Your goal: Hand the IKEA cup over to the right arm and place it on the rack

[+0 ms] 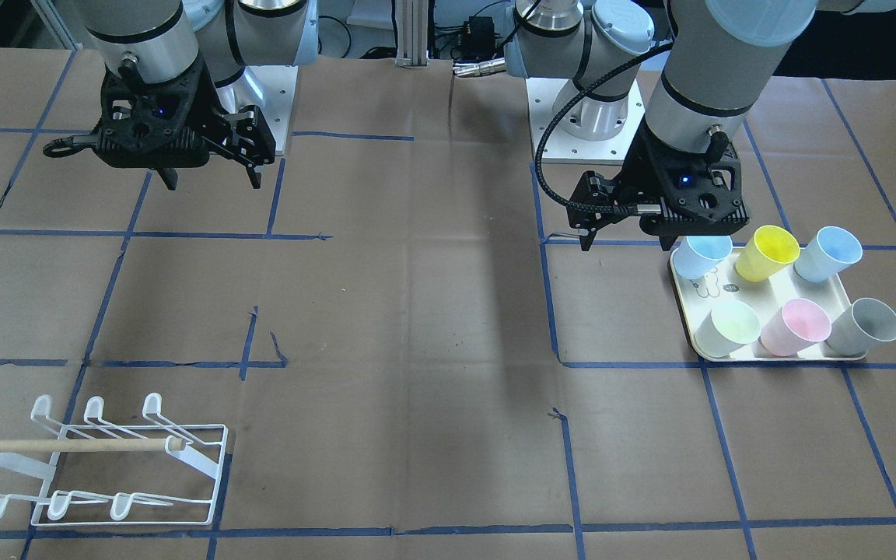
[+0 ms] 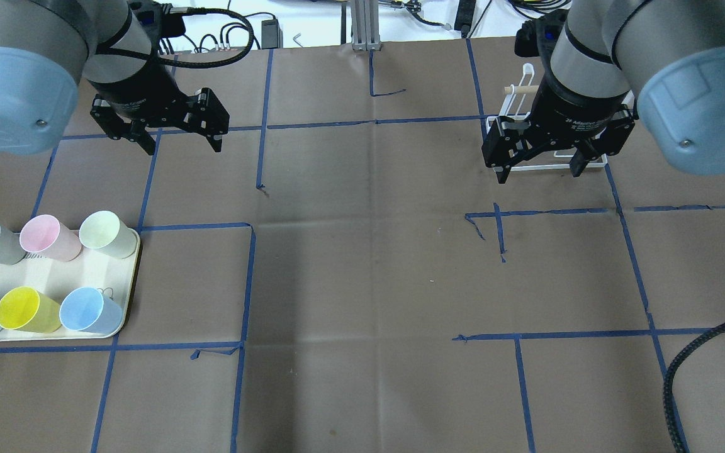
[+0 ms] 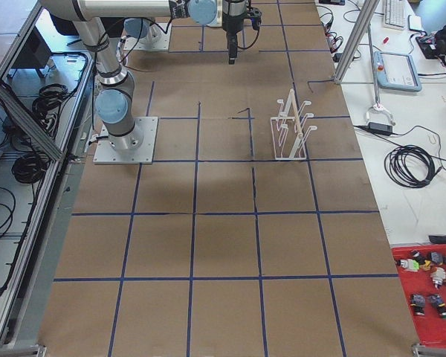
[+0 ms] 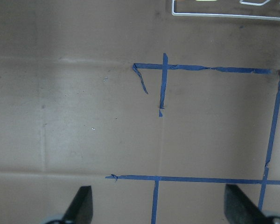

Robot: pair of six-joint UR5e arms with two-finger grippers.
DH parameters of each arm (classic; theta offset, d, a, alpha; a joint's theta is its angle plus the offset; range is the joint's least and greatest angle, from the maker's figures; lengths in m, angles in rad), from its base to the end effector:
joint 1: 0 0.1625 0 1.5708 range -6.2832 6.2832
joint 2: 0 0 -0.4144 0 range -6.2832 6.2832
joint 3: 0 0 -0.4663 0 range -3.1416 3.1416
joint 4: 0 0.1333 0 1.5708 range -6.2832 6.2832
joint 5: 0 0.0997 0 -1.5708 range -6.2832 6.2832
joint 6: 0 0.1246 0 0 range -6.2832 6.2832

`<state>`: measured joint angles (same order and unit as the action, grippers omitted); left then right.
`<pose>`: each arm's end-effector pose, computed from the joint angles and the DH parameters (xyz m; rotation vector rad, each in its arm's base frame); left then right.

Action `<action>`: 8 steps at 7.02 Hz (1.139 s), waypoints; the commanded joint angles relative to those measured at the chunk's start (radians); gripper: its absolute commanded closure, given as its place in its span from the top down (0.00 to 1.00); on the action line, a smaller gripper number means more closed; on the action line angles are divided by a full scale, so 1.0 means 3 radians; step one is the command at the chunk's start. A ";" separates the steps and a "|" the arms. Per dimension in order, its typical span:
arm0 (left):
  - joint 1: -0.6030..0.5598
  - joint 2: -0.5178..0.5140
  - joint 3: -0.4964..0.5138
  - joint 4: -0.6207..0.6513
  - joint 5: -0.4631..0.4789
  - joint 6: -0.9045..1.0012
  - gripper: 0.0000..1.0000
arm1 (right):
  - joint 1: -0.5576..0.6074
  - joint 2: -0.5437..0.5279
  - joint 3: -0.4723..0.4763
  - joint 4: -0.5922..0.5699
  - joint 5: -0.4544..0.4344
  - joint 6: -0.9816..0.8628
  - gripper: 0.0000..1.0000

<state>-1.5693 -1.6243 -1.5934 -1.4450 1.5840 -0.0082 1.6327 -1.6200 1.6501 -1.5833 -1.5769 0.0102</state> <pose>-0.1308 -0.5931 0.4214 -0.0157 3.1275 -0.0778 0.1659 -0.5340 0.4360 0.0811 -3.1337 -0.0272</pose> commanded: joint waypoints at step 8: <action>0.1311 -0.0005 -0.0017 -0.0056 0.0017 0.1322 1.00 | 0.0003 0.0021 0.0007 -0.0045 0.0041 0.0032 1.00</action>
<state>-1.2754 -1.6178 -1.5968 -1.4577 1.5874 0.2582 1.6337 -1.6141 1.6521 -1.5953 -1.5646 0.0190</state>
